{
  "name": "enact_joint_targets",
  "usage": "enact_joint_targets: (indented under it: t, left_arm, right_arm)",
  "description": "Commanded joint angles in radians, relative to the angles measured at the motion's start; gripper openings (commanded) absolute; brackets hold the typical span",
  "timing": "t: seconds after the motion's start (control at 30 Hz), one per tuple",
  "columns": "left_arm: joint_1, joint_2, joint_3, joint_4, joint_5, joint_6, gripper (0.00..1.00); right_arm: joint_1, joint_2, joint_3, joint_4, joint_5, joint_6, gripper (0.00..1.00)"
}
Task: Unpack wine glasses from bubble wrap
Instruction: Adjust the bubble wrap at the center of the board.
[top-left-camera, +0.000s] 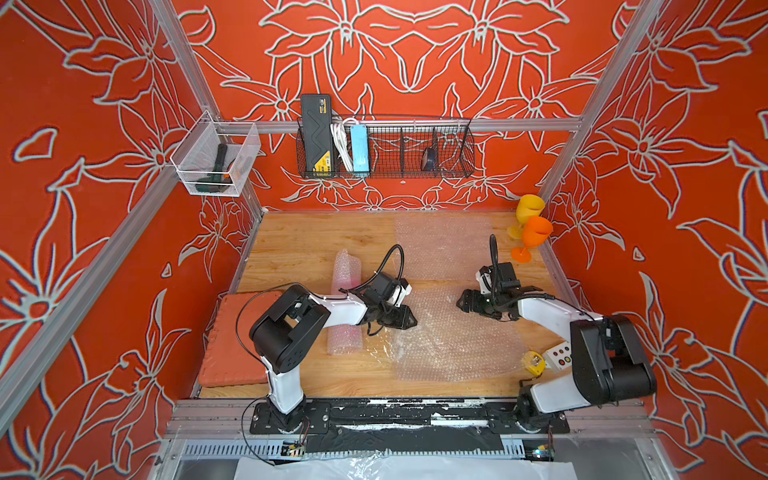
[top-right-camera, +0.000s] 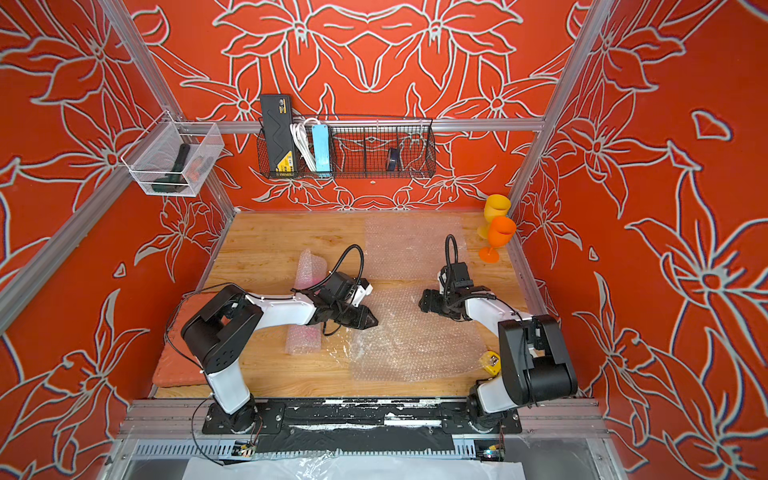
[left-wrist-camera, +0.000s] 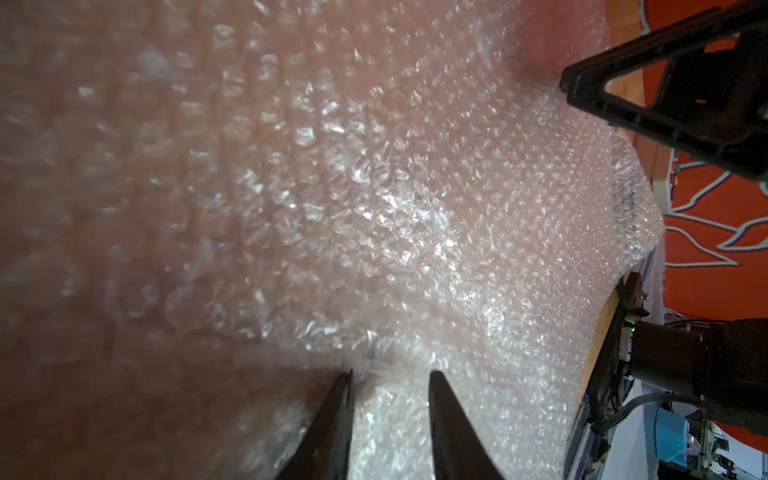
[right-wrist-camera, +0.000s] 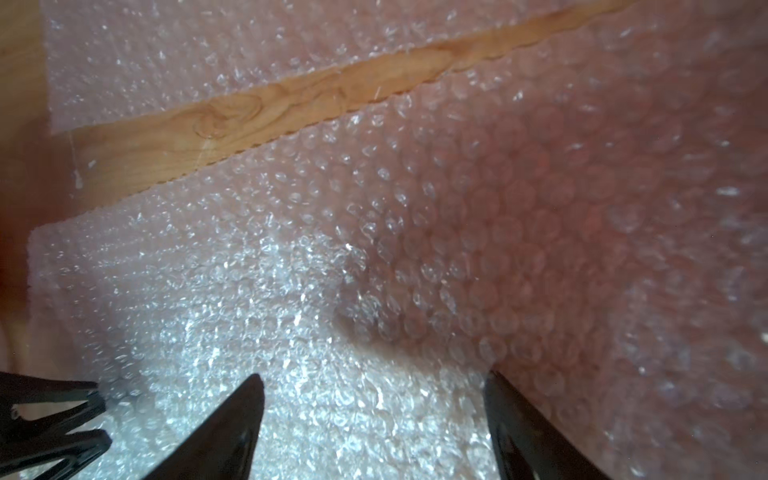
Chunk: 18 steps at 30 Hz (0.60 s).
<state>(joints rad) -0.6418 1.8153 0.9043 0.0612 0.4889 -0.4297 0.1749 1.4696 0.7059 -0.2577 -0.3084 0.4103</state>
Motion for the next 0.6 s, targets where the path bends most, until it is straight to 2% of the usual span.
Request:
enact_joint_targets:
  t: [0.0, 0.13, 0.33, 0.57]
  left_arm:
    - [-0.001, 0.034, 0.015, -0.046, -0.049, 0.021, 0.33]
    - [0.001, 0.042, 0.043, -0.061, -0.066, 0.028, 0.33]
    - [0.003, 0.041, 0.085, -0.072, -0.064, 0.03, 0.33]
    - [0.005, -0.085, 0.091, -0.112, -0.077, 0.034, 0.34]
  right_arm:
    - [-0.048, -0.033, -0.032, 0.008, 0.069, 0.007, 0.83]
    - [-0.099, -0.066, -0.032, -0.008, 0.07, -0.014, 0.83]
    - [-0.104, -0.026, -0.01, -0.012, 0.033, -0.039, 0.83]
    - [-0.104, -0.073, 0.042, -0.075, 0.043, -0.055, 0.83]
